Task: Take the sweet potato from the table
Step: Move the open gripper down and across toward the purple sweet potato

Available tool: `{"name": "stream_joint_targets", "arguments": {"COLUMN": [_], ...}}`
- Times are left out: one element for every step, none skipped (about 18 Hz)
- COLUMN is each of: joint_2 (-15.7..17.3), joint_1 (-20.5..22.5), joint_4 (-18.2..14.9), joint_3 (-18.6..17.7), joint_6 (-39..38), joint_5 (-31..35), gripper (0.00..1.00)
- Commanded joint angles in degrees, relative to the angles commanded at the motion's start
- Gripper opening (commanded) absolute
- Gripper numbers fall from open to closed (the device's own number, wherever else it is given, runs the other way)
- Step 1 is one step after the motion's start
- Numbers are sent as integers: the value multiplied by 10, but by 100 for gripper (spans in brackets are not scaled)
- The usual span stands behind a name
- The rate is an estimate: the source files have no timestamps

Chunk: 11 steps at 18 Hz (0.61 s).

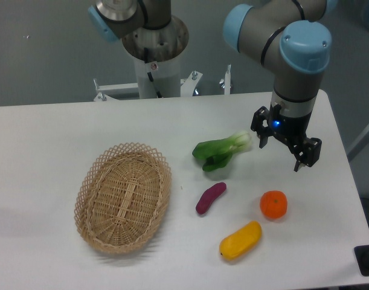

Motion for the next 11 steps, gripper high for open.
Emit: {"name": "stream_joint_targets", "arguments": {"joint_2": [0, -1, -1, -1, 0, 0, 0, 0, 0, -2, -4], "joint_1": [0, 0, 0, 0, 0, -1, -1, -1, -1, -1, -2], "joint_4": [1, -1, -2, -2, -1, 1, 2, 2, 2, 2, 2], "joint_3": [-3, -2, -3, -3, -8, -13, -18, -19, -22, -22, -24], "joint_6": [0, -1, -1, -2, -6, -13, -20, -25, -32, -40, -51], "joint_5": [-1, -1, -1, 0, 0, -3, -3, -3, -3, 0, 3], "gripper": [100, 100, 100, 100, 100, 100, 100, 100, 100, 100, 100]}}
